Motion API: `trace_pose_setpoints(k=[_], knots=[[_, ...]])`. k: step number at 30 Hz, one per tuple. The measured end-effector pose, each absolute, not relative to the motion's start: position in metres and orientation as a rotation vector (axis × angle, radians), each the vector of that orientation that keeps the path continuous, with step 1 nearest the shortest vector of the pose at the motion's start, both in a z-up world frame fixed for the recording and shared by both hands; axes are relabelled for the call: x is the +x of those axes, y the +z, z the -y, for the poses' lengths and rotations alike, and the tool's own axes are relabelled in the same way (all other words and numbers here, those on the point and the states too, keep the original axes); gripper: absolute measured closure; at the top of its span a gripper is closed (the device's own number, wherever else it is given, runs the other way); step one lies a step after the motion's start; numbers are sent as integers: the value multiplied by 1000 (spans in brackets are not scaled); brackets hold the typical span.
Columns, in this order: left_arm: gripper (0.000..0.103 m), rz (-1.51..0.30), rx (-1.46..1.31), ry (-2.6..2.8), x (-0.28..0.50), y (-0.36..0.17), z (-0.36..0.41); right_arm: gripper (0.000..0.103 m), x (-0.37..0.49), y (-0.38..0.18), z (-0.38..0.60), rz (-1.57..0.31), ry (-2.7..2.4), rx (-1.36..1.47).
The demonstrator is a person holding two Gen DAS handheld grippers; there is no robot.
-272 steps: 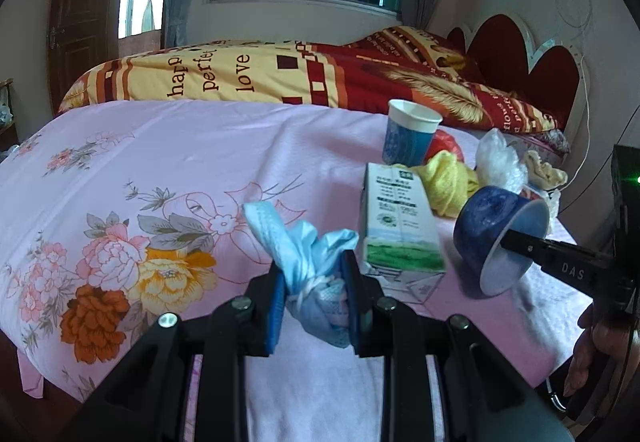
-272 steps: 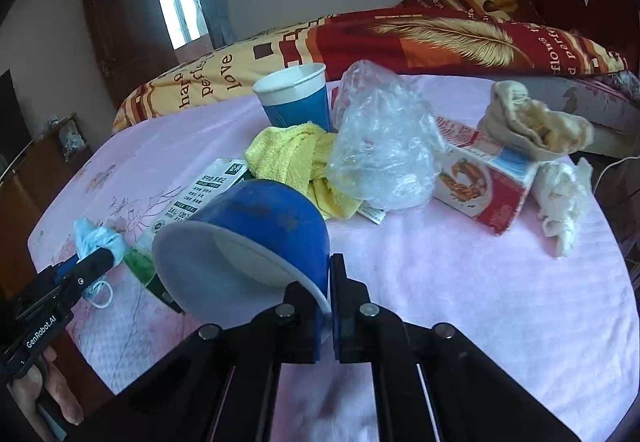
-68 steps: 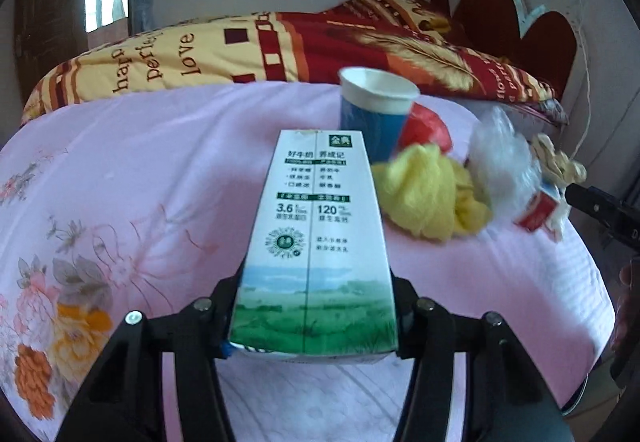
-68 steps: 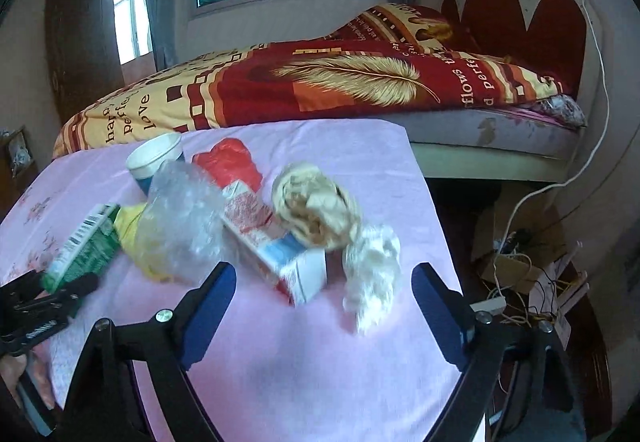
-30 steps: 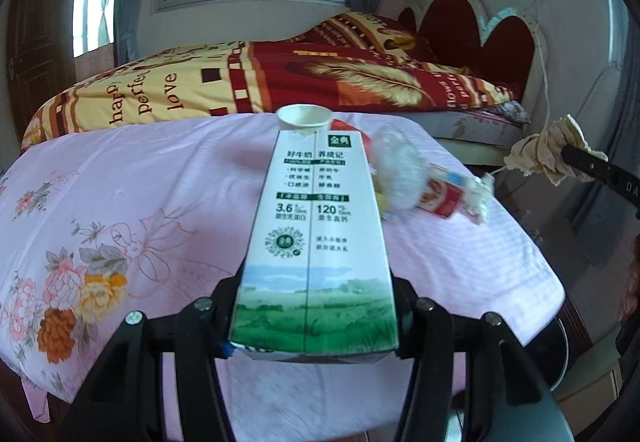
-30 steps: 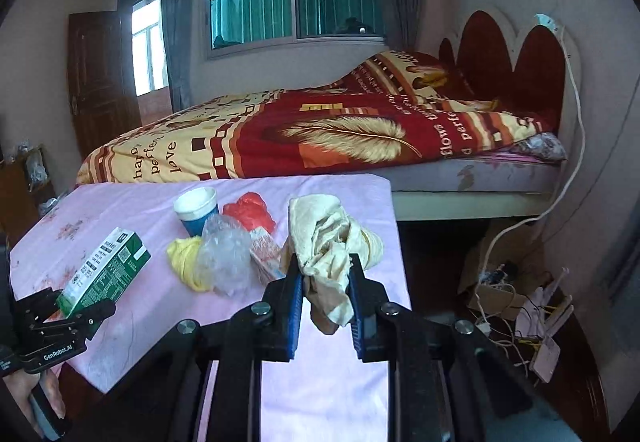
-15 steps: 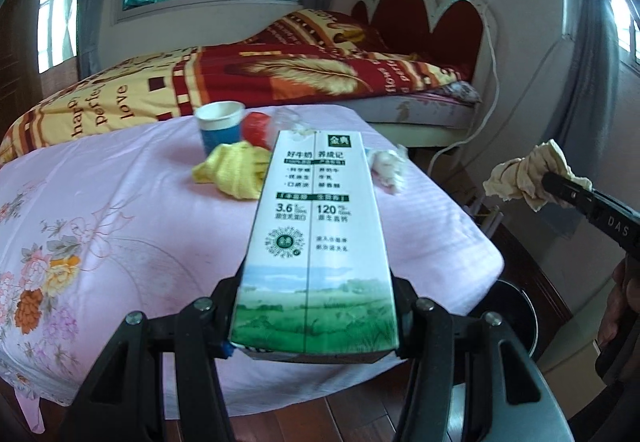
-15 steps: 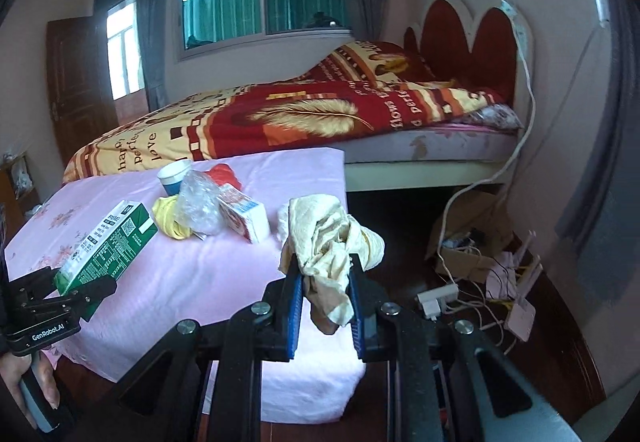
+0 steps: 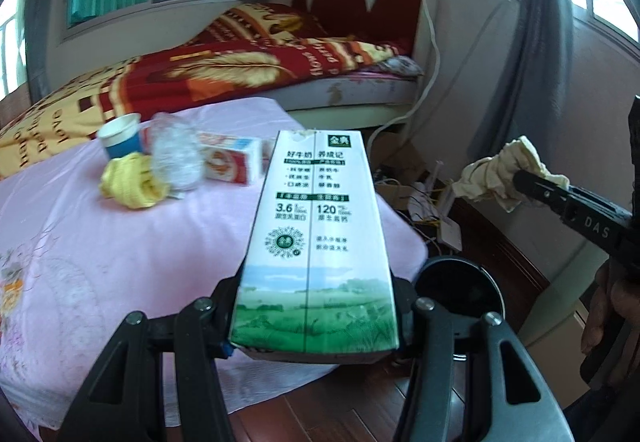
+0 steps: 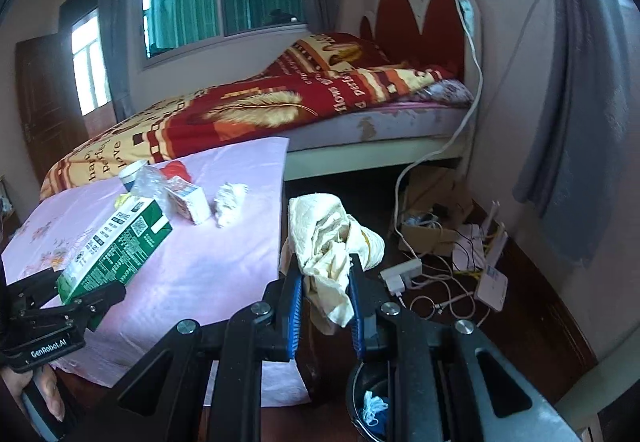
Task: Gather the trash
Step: 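Carry the milk carton and beige cloth over the black bin with both tools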
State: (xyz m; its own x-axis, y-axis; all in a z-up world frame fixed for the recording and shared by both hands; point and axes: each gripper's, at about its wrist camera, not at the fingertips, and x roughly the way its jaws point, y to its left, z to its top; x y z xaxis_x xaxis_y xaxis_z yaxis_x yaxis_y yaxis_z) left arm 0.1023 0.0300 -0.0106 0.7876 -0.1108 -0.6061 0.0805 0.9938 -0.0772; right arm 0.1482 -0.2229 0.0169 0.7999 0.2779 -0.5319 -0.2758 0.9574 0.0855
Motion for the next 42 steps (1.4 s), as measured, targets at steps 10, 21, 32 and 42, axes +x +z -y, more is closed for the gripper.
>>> trace_pose_setpoints(k=[10, 21, 32, 42], knots=[[48, -675, -7, -204, 108, -14, 21, 82, 139, 6, 263, -596, 227, 26], [48, -710, 36, -305, 111, -28, 68, 82, 132, -7, 310, -628, 147, 53], [48, -781, 64, -408, 114, -54, 115, 81, 127, -44, 350, -714, 91, 82], [48, -904, 72, -476, 133, -92, 143, 81, 137, -100, 367, -837, 94, 93]])
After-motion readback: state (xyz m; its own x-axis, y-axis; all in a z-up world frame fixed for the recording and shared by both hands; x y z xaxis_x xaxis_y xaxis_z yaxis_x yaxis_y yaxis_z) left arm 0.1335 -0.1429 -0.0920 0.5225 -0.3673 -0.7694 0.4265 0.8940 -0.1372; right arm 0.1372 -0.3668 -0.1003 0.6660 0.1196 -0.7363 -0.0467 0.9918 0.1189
